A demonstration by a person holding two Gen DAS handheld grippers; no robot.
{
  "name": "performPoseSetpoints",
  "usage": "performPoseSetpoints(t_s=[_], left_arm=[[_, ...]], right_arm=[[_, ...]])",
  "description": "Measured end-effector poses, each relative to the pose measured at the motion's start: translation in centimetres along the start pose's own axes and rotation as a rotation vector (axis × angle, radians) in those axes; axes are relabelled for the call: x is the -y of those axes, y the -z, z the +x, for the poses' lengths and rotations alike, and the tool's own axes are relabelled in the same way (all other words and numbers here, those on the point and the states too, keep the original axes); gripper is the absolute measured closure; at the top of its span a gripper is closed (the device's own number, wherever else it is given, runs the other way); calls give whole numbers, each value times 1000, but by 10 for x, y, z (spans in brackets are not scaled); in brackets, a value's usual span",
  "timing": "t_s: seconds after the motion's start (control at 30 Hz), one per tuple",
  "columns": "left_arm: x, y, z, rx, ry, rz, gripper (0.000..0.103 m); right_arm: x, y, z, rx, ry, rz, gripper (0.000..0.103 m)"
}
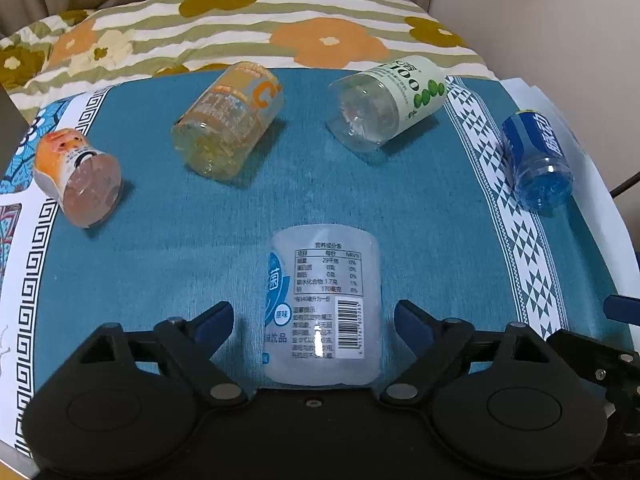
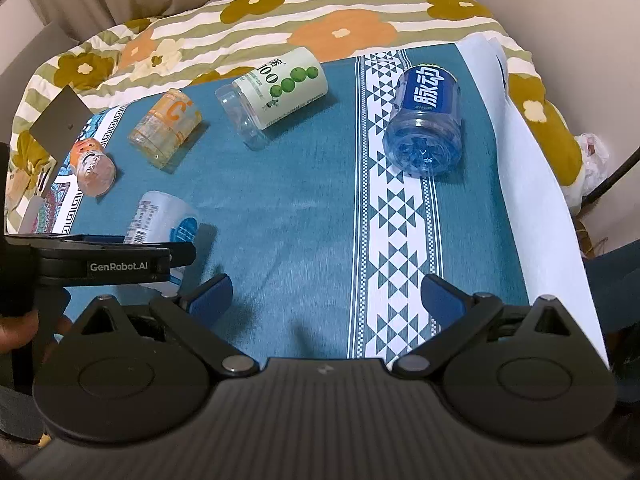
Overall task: Flip cup upright
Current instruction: 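Lift the white cup with the left gripper and carry it over the cloth, then open the left gripper, releasing the cup onto the cloth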
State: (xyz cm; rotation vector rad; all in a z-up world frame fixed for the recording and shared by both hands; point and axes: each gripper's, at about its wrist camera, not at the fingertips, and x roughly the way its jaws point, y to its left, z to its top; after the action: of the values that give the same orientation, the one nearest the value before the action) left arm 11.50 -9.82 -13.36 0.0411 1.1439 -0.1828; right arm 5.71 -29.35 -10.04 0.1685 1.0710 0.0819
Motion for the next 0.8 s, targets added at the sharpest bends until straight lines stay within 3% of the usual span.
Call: performPoseSetpoints(t_s=[0.3, 0.5, 0.7, 0.8], left_arm=[[2, 2, -13, 2, 6, 17, 12], [-12, 8, -52, 44, 13, -3, 0], [-47, 20, -76, 63, -32, -36, 0], [-70, 26, -81, 73, -34, -65, 0]], right_arm=[[-1, -2, -3, 6, -2, 1, 0], [-6, -27, -22, 26, -32, 3, 0], [-33, -58, -15, -41, -71, -42, 0], [-51, -71, 2, -97, -147, -32, 0]])
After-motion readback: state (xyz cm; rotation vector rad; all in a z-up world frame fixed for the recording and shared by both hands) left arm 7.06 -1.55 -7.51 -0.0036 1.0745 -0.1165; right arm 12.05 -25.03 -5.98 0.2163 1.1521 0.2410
